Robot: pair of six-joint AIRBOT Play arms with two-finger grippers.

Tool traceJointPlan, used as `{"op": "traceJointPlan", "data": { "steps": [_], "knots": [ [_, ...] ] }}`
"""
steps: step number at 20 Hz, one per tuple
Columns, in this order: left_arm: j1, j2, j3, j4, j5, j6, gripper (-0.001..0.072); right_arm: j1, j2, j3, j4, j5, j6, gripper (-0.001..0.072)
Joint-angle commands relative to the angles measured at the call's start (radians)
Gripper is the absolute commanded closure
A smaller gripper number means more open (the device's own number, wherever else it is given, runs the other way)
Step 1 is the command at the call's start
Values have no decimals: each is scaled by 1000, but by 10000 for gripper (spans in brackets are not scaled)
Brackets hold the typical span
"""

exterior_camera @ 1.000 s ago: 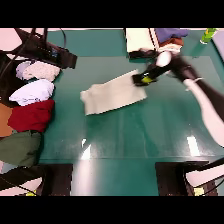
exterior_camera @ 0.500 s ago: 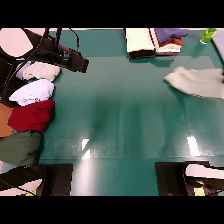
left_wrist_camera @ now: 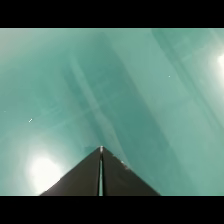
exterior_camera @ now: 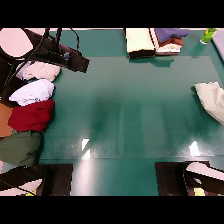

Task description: Fold the shirts.

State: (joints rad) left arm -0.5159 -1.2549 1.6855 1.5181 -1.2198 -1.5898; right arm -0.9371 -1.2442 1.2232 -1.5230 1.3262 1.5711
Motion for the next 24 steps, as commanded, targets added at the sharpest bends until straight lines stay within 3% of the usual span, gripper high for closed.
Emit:
{"op": "traceJointPlan", "data": {
  "steps": [1,2,3,4,5,8,12,16,21,22,24],
  "knots": [
    [0,0,0,0,-2,1,681,-16,29,-102,-65,10,-2,695],
    [0,0,0,0,-3,1,681,-9,28,-106,-106,26,-4,655],
    [0,0,0,0,-3,2,681,-9,29,-104,-134,29,-3,364],
    [0,0,0,0,-3,2,681,-9,28,-89,-143,40,10,129],
    [0,0,0,0,-2,2,681,-8,29,-60,-140,56,39,114],
    [0,-1,0,0,-1,2,681,50,29,74,20,63,42,128],
    [0,0,0,0,38,2,681,315,31,199,317,79,27,153],
    [0,0,0,0,60,1,681,710,26,211,342,-11,21,153],
    [0,0,0,0,60,1,681,1029,-16,211,343,-70,-12,158],
    [0,0,0,0,60,1,681,1070,-27,211,343,-68,-31,186],
    [0,0,0,0,60,1,680,1126,-37,211,343,-64,-39,598]
  ]
}}
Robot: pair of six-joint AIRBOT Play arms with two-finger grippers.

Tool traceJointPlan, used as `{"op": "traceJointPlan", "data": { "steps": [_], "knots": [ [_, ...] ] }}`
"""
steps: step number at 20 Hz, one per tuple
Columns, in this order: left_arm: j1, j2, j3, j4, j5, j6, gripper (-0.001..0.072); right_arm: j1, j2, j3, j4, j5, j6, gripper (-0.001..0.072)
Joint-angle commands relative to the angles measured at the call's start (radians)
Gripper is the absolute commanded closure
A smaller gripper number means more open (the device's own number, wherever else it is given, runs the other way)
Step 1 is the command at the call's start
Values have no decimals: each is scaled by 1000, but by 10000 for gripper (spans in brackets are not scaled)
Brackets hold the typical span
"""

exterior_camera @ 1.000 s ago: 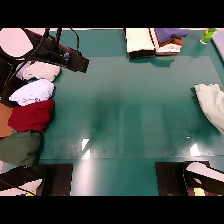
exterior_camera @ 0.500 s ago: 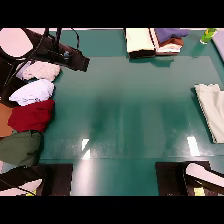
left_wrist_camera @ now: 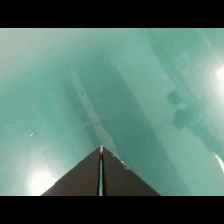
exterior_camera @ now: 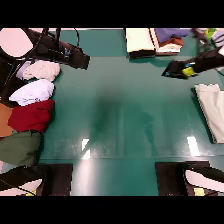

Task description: Fold the shirts.

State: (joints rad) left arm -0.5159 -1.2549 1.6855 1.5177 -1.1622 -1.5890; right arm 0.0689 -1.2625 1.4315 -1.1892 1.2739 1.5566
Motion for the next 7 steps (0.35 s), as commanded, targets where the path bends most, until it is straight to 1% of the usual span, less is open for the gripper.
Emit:
{"op": "traceJointPlan", "data": {
  "steps": [1,7],
  "knots": [
    [0,0,0,0,3,0,681,140,-19,3,9,-15,-25,694],
    [0,0,0,0,3,0,680,158,-19,2,11,-8,-25,695]
  ]
}}
